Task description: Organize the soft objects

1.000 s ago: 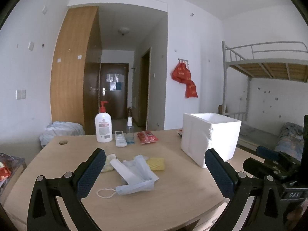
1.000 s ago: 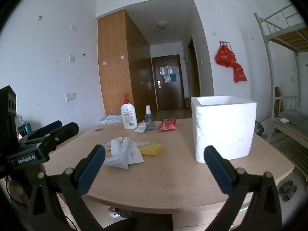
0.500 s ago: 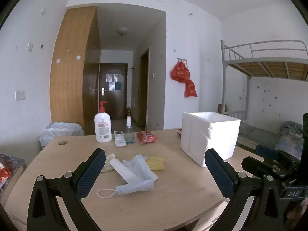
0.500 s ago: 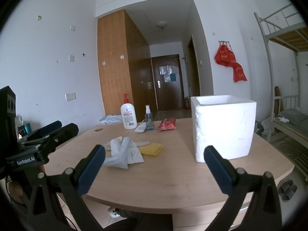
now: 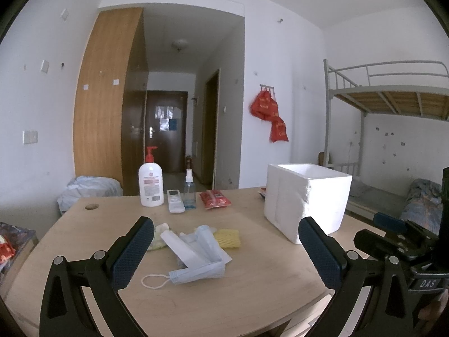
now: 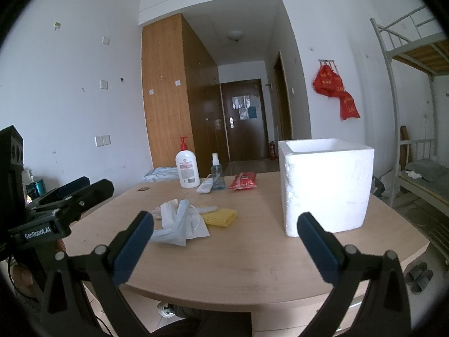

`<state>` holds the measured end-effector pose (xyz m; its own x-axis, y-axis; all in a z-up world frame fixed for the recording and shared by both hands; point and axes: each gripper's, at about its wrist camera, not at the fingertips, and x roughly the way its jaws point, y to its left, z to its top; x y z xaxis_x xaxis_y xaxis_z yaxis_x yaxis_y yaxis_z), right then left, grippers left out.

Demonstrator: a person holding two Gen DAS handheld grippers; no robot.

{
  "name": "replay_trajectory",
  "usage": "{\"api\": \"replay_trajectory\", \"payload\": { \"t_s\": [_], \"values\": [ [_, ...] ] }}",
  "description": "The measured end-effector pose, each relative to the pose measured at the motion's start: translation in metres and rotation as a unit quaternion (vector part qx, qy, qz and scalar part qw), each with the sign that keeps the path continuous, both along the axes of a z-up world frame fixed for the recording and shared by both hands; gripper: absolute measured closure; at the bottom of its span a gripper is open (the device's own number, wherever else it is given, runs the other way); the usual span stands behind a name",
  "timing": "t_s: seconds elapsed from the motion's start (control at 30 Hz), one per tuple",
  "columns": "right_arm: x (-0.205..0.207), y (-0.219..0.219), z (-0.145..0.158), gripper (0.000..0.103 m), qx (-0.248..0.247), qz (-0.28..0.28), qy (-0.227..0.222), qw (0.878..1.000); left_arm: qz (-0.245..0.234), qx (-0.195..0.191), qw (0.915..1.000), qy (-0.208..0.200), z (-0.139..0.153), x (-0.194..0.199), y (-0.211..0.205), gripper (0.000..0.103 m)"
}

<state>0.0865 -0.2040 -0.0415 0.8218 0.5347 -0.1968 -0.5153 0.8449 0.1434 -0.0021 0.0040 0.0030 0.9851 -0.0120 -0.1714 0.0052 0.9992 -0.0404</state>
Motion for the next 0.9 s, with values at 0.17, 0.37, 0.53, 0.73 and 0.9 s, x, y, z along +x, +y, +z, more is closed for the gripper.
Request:
{"api": "replay_trajectory", "payload": {
  "t_s": [0.17,0.37,0.53,0.73,0.9],
  "values": [
    [0.002,0.003,-0.001,0.000,-0.002,-0.001,0.000,1.000,0.002,0.001,1.0000,0.001,-0.003,0.002,-0.001,0.000],
    [0.005,0.005,-0.001,0.000,-0.003,0.000,0.002,1.000,0.003,0.001,1.0000,0.001,-0.004,0.002,-0.001,0.000],
    [0.011,0.008,0.000,0.000,0.000,-0.001,0.006,1.000,0.004,-0.003,1.0000,0.002,-0.004,0.003,0.001,0.000],
    [0.026,0.018,0.003,0.000,-0.005,0.007,0.008,1.000,0.016,-0.008,0.9998,0.011,-0.001,0.014,0.011,0.000],
    [0.041,0.031,0.006,0.000,-0.018,0.013,0.014,1.000,0.029,-0.016,0.9992,0.021,0.002,0.030,0.024,0.000]
  ]
}}
